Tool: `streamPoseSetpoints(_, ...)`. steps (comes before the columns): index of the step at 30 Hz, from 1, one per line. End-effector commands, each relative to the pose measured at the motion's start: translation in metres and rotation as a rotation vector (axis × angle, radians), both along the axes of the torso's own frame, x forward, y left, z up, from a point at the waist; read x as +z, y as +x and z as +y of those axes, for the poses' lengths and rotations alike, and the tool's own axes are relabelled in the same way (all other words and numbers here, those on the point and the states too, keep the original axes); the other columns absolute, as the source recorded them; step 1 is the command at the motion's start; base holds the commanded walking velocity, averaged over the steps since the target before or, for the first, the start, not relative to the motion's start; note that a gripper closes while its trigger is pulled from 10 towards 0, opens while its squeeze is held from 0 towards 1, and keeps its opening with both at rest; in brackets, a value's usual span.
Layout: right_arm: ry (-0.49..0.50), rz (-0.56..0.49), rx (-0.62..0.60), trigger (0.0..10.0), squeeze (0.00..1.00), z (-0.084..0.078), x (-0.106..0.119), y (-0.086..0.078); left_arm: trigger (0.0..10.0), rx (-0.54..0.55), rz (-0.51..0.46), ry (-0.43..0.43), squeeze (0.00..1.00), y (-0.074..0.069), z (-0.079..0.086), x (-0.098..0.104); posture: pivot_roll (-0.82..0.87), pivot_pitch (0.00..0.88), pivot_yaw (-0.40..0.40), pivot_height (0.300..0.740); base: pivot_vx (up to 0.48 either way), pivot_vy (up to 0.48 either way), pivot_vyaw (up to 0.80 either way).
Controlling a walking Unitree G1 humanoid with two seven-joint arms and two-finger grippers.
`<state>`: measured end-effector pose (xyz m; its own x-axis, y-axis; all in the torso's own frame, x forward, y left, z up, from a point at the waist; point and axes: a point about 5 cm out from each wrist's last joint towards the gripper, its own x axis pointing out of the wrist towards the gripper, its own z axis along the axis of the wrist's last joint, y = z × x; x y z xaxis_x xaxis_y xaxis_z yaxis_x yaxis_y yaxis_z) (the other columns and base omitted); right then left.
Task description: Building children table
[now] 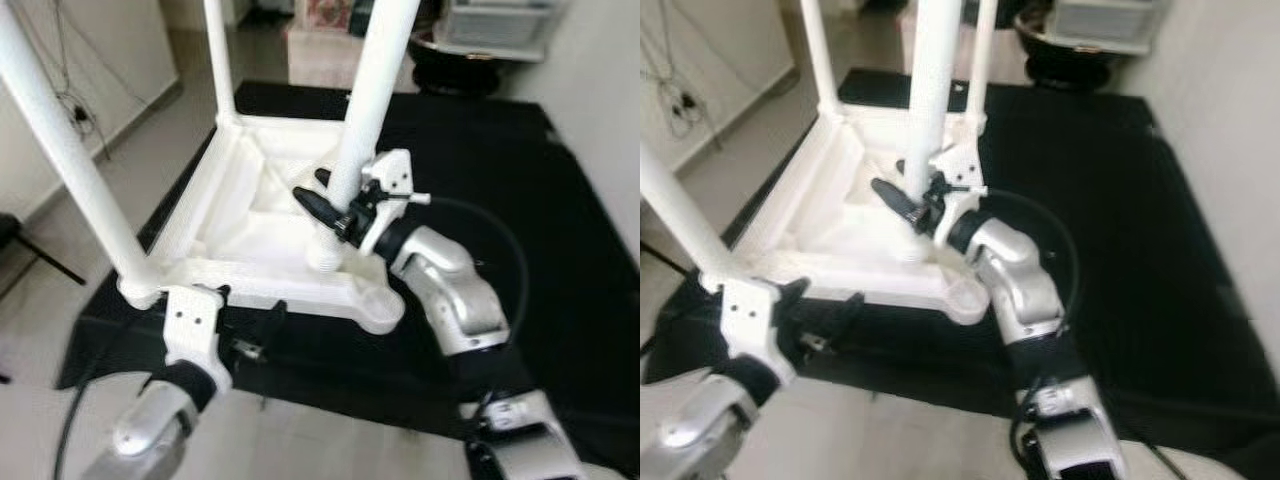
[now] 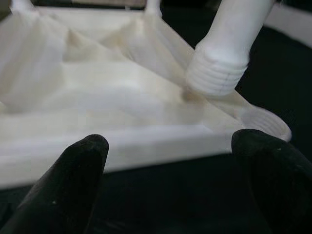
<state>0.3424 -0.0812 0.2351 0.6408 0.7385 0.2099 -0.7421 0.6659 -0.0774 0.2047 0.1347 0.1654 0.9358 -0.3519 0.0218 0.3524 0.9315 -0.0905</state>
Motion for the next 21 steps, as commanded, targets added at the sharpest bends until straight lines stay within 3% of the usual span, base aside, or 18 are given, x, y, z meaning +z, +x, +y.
streamPoseSetpoints(1,-0.045,0.007,0.015,10.0,0.00,-0.002,-0.004,-0.003,10.0,-0.001,0.021,-0.002,0.00,-0.006,-0.001,-0.003,0.04,0.119,-0.009,0.740,0.000,0.000,0.00)
streamPoseSetpoints(9,-0.087,0.021,0.070,10.0,0.00,0.003,-0.007,0.001,10.0,-0.015,0.069,0.070,0.00,-0.020,-0.002,-0.012,0.05,0.140,-0.013,0.740,0.000,0.000,0.00)
streamPoseSetpoints(21,-0.087,-0.006,0.107,10.0,0.00,0.013,0.007,0.017,10.0,0.022,0.068,0.130,0.00,-0.033,-0.003,-0.008,0.08,0.189,-0.031,0.740,0.000,0.478,0.00)
